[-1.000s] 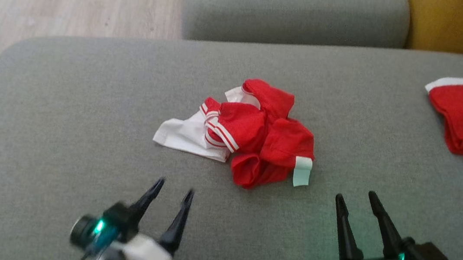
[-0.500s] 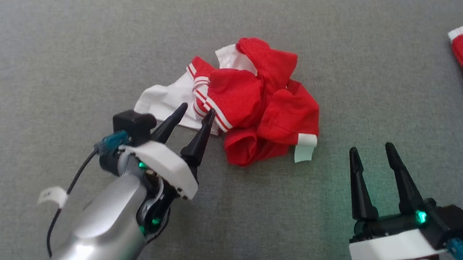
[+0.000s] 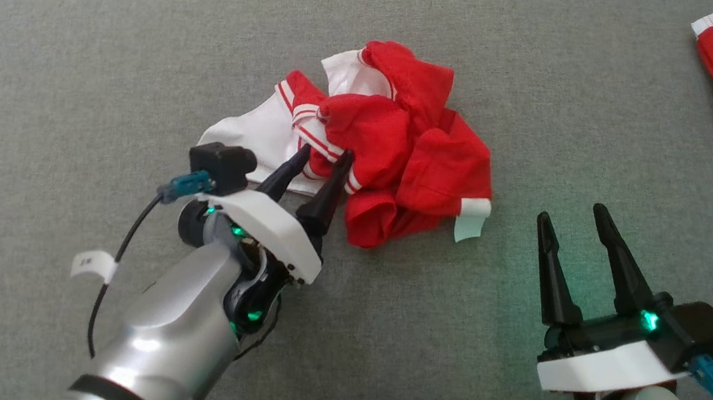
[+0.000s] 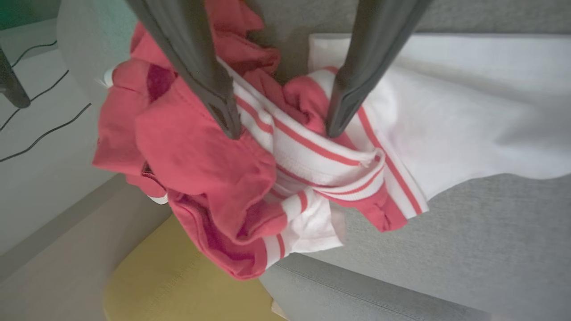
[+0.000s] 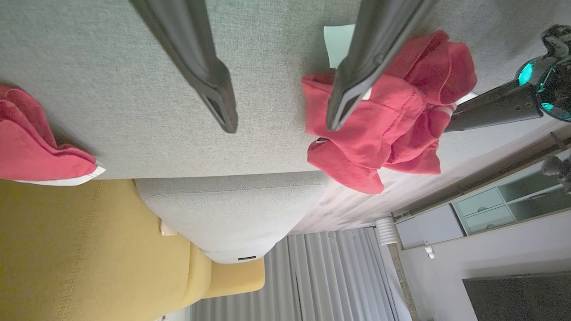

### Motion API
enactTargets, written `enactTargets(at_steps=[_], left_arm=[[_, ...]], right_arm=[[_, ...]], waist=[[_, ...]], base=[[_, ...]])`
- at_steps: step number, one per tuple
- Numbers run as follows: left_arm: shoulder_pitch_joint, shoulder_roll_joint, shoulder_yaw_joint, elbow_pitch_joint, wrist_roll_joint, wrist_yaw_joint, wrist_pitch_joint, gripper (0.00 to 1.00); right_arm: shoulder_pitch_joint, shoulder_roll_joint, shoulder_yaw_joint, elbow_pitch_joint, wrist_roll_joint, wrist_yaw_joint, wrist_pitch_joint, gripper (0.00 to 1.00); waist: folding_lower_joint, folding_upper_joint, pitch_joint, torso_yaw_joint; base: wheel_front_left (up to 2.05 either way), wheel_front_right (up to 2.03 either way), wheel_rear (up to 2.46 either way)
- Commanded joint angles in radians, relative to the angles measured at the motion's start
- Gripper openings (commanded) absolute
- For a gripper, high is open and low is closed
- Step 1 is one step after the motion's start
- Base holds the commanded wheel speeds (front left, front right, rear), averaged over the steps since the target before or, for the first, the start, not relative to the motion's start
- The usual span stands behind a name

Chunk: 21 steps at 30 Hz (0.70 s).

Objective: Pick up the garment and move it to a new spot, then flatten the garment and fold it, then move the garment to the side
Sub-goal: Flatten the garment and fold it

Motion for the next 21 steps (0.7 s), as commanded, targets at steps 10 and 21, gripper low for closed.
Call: enactTargets(at_steps=[10, 21], left_arm=[[-0.097, 0.008, -0.015, -0.078, 0.059, -0.021, -0.012, 0.0], [-0.359, 0.009, -0.119, -0.171, -0.067, -0.024, 0.004, 0.0]], right_arm=[[-0.038, 0.008, 0.028, -0.03, 0.005, 0.007, -0.006, 1.0], [-0.05, 0.057, 0.06, -0.023, 0.013, 0.007, -0.006, 1.0]], waist=[[-0.0001, 0.0, -0.038, -0.025], [-0.0001, 0.0, -0.108, -0.138]], base=[[0.0, 0.0, 0.0], [0.0, 0.0, 0.0]])
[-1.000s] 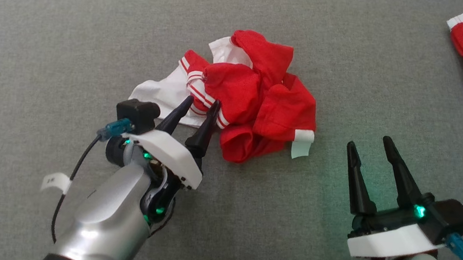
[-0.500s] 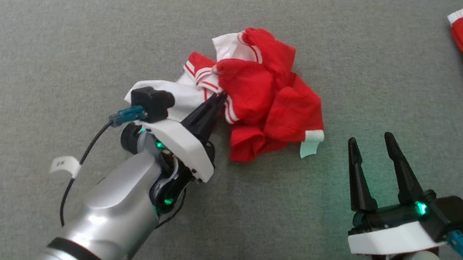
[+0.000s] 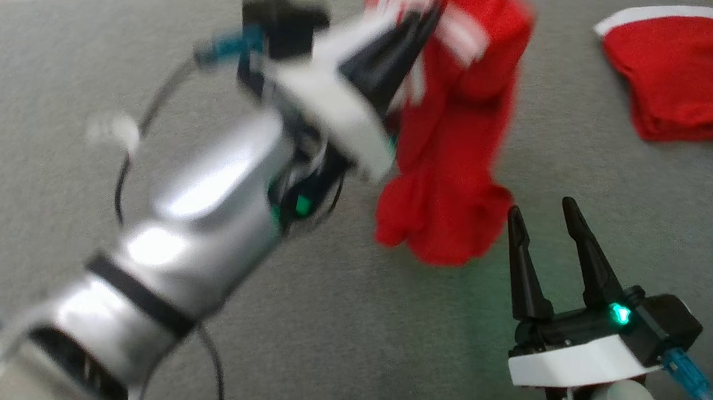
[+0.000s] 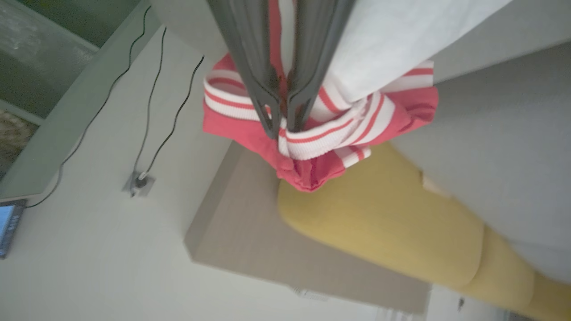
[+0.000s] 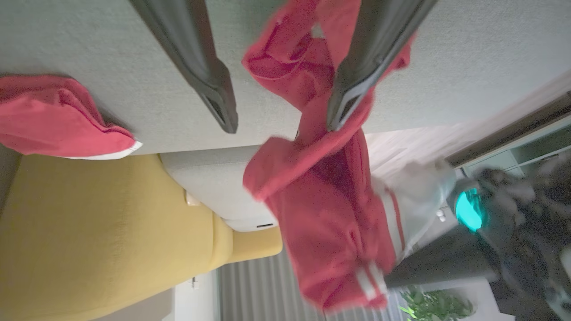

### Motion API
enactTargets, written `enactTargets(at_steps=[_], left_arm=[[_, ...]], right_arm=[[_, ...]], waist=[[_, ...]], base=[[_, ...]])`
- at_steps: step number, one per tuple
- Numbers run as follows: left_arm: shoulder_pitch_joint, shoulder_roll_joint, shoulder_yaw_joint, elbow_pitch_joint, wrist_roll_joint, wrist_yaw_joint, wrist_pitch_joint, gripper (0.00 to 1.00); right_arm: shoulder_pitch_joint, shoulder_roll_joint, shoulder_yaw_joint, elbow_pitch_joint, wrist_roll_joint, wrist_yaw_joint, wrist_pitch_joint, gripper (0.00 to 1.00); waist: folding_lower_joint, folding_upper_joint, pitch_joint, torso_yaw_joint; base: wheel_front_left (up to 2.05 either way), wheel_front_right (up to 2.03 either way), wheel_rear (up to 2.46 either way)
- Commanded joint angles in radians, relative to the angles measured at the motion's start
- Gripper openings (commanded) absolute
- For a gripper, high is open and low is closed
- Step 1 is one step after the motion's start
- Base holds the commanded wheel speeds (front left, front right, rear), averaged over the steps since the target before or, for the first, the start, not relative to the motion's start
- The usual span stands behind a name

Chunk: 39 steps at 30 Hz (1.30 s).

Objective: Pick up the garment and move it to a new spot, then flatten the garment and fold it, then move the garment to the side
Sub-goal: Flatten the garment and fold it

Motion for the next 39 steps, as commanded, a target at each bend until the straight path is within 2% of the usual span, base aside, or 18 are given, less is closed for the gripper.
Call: enactTargets(at_steps=[1, 6, 9, 13, 17, 22, 30, 33, 35, 36, 37, 38, 39], left_arm=[[-0.089, 0.01, 0.023, -0.045, -0.015, -0.006, -0.001, 0.0], [-0.267, 0.009, 0.054, -0.1, -0.152, -0.006, -0.004, 0.0], [-0.318, 0.026, 0.065, -0.107, -0.193, -0.006, -0.01, 0.0], [-0.228, 0.074, 0.042, -0.075, -0.257, -0.006, -0.007, 0.0], [-0.02, 0.135, -0.026, -0.057, -0.275, -0.006, -0.01, 0.0], [0.257, 0.205, -0.062, -0.04, -0.22, -0.003, -0.018, 0.0], [0.56, 0.262, 0.097, -0.139, 0.025, 0.059, -0.019, 0.0], [0.625, 0.272, 0.115, -0.164, 0.115, 0.077, -0.019, 0.0], [0.655, 0.271, 0.103, -0.16, 0.129, 0.074, -0.019, 0.0], [0.661, 0.269, 0.102, -0.162, 0.129, 0.071, -0.019, 0.19], [0.665, 0.268, 0.104, -0.166, 0.122, 0.069, -0.019, 0.87], [0.663, 0.267, 0.107, -0.175, 0.118, 0.066, -0.019, 1.0], [0.658, 0.269, 0.116, -0.191, 0.116, 0.068, -0.019, 1.0]], right_arm=[[-0.029, 0.01, 0.018, -0.03, 0.006, 0.007, -0.006, 1.0], [-0.024, 0.02, 0.015, -0.033, 0.006, 0.007, -0.006, 1.0], [-0.021, 0.024, 0.008, -0.04, 0.002, 0.007, -0.006, 1.0], [-0.011, 0.027, 0.002, -0.05, -0.004, 0.007, -0.006, 1.0], [0.006, 0.028, -0.002, -0.059, -0.01, 0.007, -0.006, 1.0], [0.025, 0.012, -0.015, -0.068, -0.016, 0.007, -0.006, 1.0], [0.044, -0.012, -0.044, -0.084, -0.022, 0.007, -0.006, 1.0], [0.054, -0.018, -0.043, -0.082, -0.024, 0.007, -0.006, 1.0], [0.058, -0.02, -0.041, -0.079, -0.025, 0.007, -0.006, 1.0], [0.059, -0.02, -0.039, -0.078, -0.025, 0.007, -0.006, 1.0], [0.059, -0.02, -0.038, -0.078, -0.025, 0.007, -0.006, 1.0], [0.059, -0.02, -0.037, -0.077, -0.025, 0.007, -0.006, 1.0], [0.058, -0.021, -0.036, -0.076, -0.025, 0.007, -0.006, 1.0]], waist=[[0.0, 0.0, -0.022, -0.033], [0.0, 0.0, -0.043, -0.064], [0.0, 0.0, -0.057, -0.06], [0.0, 0.0, -0.077, -0.037], [0.0, 0.0, -0.086, -0.009], [0.0, 0.0, -0.084, 0.029], [0.0, 0.0, -0.064, 0.095], [0.0, 0.0, -0.066, 0.119], [0.0, 0.0, -0.069, 0.13], [0.0, 0.0, -0.07, 0.134], [0.0, 0.0, -0.071, 0.137], [0.0, 0.0, -0.071, 0.138], [0.0, 0.0, -0.072, 0.139]], base=[[0.0, 0.0, 0.0], [0.0, 0.0, 0.0], [0.0, 0.0, 0.0], [0.0, 0.0, 0.0], [0.0, 0.0, 0.0], [0.0, 0.0, 0.0], [0.0, 0.0, 0.0], [0.0, 0.0, 0.0], [0.0, 0.0, 0.0], [0.0, 0.0, 0.0], [0.0, 0.0, 0.0], [0.0, 0.0, 0.0], [0.0, 0.0, 0.0]])
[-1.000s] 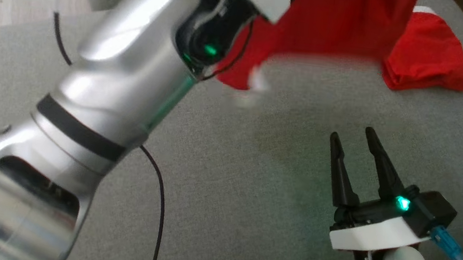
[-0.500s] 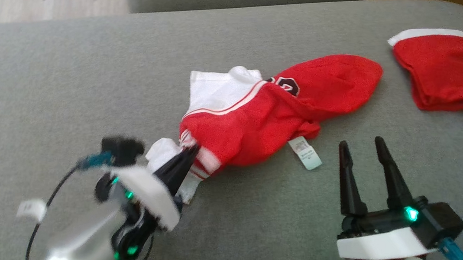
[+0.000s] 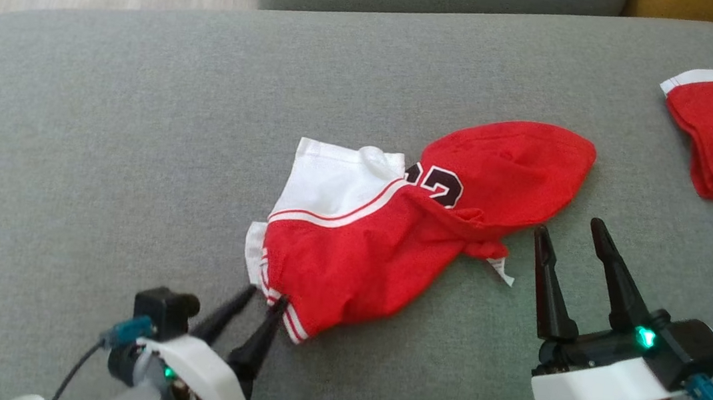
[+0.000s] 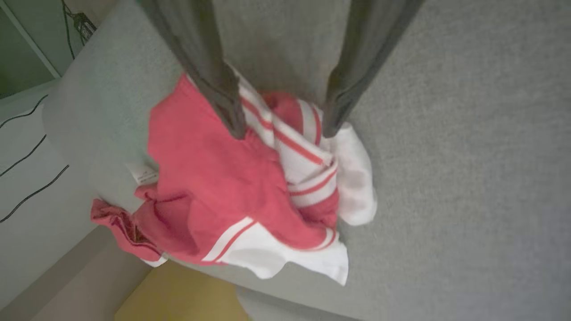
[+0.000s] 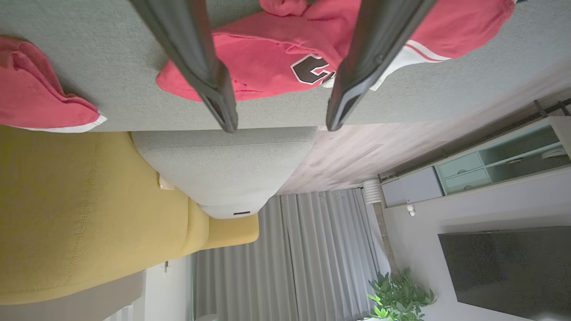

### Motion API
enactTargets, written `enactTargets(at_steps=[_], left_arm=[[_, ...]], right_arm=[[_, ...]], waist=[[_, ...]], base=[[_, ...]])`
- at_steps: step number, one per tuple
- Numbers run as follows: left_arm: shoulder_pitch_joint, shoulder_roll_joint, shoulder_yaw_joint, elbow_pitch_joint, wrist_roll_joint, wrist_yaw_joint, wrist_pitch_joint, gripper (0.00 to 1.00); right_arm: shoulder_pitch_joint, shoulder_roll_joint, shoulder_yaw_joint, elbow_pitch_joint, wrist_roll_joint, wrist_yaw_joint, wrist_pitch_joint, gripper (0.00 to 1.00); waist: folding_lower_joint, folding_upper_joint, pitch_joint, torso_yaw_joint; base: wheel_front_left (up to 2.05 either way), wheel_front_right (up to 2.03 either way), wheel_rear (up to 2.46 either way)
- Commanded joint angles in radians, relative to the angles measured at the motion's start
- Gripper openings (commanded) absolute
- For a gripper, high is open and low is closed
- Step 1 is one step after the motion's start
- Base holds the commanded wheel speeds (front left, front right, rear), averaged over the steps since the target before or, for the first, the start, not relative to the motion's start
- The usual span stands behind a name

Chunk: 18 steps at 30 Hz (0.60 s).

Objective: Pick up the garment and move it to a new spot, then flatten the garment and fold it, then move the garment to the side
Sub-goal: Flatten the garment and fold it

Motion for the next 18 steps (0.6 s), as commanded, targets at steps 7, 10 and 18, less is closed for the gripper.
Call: enactTargets(at_steps=[7, 10, 18], left_arm=[[-0.138, 0.051, 0.097, -0.201, 0.082, 0.056, -0.012, 1.0], [-0.213, 0.052, 0.103, -0.195, 0.119, 0.09, 0.012, 1.0], [-0.512, -0.079, 0.061, 0.158, 0.162, 0.08, 0.122, 1.0]], right_arm=[[-0.017, -0.02, 0.027, -0.036, -0.005, 0.007, -0.006, 1.0], [-0.023, -0.026, 0.031, -0.039, -0.005, 0.007, -0.006, 1.0], [-0.079, -0.055, 0.036, -0.064, -0.003, 0.007, -0.006, 1.0]], waist=[[0.0, 0.0, 0.012, 0.0], [0.0, 0.0, 0.034, -0.01], [0.0, 0.0, 0.17, -0.037]], base=[[0.0, 0.0, 0.0], [0.0, 0.0, 0.0], [0.0, 0.0, 0.0]])
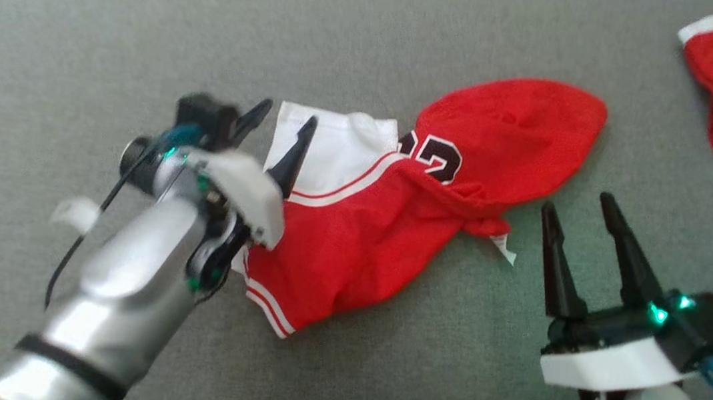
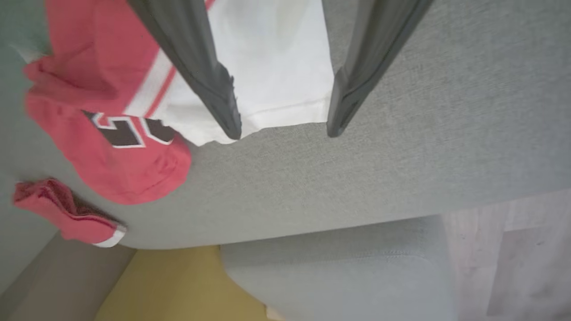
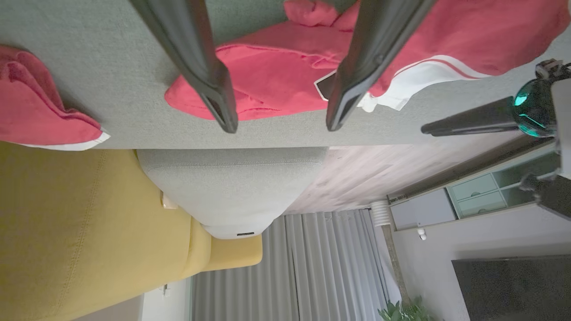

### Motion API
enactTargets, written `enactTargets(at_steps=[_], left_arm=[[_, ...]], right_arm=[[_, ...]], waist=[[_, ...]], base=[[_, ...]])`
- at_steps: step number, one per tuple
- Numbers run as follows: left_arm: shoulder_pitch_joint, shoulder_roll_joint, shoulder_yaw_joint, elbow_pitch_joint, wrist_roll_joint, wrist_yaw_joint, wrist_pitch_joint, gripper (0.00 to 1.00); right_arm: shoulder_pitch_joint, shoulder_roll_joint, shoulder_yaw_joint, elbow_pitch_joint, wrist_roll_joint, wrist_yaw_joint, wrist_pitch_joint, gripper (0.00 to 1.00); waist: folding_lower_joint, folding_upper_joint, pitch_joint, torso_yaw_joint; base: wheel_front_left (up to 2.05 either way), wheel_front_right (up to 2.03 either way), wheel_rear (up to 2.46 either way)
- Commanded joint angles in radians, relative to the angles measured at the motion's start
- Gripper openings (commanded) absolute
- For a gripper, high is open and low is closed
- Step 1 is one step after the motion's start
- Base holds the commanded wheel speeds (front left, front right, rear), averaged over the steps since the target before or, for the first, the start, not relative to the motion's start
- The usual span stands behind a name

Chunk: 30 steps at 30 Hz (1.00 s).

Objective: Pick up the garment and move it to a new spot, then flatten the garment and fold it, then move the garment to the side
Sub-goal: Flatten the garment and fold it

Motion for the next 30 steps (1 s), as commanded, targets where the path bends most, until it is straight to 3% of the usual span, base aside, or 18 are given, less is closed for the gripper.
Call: enactTargets(at_steps=[1, 9, 12, 19, 20, 21, 23, 30], left_arm=[[-0.067, 0.004, 0.024, 0.035, 0.012, -0.003, 0.009, 1.0], [-0.18, -0.073, -0.008, 0.324, 0.032, -0.031, -0.017, 1.0], [-0.206, -0.084, -0.012, 0.393, 0.042, -0.021, -0.05, 1.0], [-0.244, -0.11, -0.034, 0.506, 0.043, -0.062, -0.074, 1.0], [-0.248, -0.113, -0.039, 0.514, 0.045, -0.072, -0.08, 0.89], [-0.25, -0.114, -0.043, 0.524, 0.047, -0.08, -0.086, 0.45], [-0.252, -0.117, -0.053, 0.54, 0.051, -0.095, -0.097, 0.0], [-0.258, -0.11, -0.069, 0.553, 0.069, -0.109, -0.129, 0.0]], right_arm=[[-0.04, -0.02, 0.021, -0.041, -0.003, 0.007, -0.006, 1.0], [-0.064, -0.034, 0.008, -0.049, 0.0, 0.007, -0.006, 1.0], [-0.071, -0.03, 0.011, -0.047, -0.001, 0.007, -0.006, 1.0], [-0.084, -0.027, 0.021, -0.045, 0.001, 0.007, -0.006, 1.0], [-0.085, -0.027, 0.022, -0.044, 0.002, 0.007, -0.006, 1.0], [-0.086, -0.027, 0.021, -0.043, 0.002, 0.007, -0.006, 1.0], [-0.089, -0.027, 0.02, -0.043, 0.002, 0.007, -0.006, 1.0], [-0.084, -0.028, 0.003, -0.045, -0.001, 0.007, -0.006, 1.0]], waist=[[0.0, 0.0, 0.051, -0.013], [0.0, 0.0, 0.094, -0.019], [0.0, 0.0, 0.098, -0.023], [0.0, 0.0, 0.107, -0.036], [0.0, 0.0, 0.107, -0.039], [0.0, 0.0, 0.108, -0.042], [0.0, 0.0, 0.11, -0.047], [0.0, 0.0, 0.101, -0.04]], base=[[0.0, 0.0, 0.0], [0.0, 0.0, 0.0], [0.0, 0.0, 0.0], [0.0, 0.0, 0.0], [0.0, 0.0, 0.0], [0.0, 0.0, 0.0], [0.0, 0.0, 0.0], [0.0, 0.0, 0.0]])
